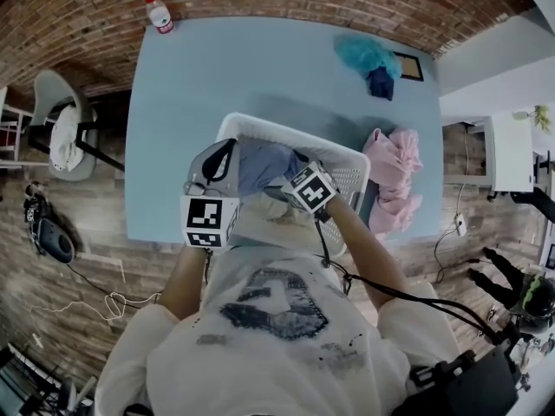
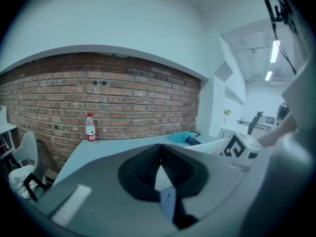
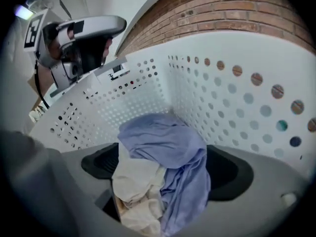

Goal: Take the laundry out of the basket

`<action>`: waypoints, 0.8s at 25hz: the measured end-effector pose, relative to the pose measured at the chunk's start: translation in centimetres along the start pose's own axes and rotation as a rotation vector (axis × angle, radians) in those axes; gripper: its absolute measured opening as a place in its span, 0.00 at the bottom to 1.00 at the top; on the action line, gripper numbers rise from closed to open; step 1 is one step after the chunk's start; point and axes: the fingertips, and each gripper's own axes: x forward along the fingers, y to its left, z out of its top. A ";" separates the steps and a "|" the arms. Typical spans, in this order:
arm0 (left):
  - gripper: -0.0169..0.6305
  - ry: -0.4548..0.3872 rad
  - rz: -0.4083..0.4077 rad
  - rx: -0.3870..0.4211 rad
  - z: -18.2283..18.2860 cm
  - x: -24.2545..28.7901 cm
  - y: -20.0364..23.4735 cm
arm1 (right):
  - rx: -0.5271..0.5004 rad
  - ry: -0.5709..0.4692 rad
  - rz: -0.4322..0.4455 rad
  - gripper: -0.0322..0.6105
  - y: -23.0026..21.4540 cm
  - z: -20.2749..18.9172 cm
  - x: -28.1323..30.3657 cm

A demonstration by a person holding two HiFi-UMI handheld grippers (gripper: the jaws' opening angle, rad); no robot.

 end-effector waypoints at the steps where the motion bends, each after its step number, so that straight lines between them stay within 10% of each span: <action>1: 0.01 -0.001 -0.004 -0.002 0.0 0.0 0.0 | -0.002 0.014 0.001 0.90 0.0 -0.2 0.5; 20: 0.01 0.002 -0.007 -0.004 -0.4 -0.9 0.0 | -0.081 0.226 -0.014 0.91 -0.2 -5.7 5.6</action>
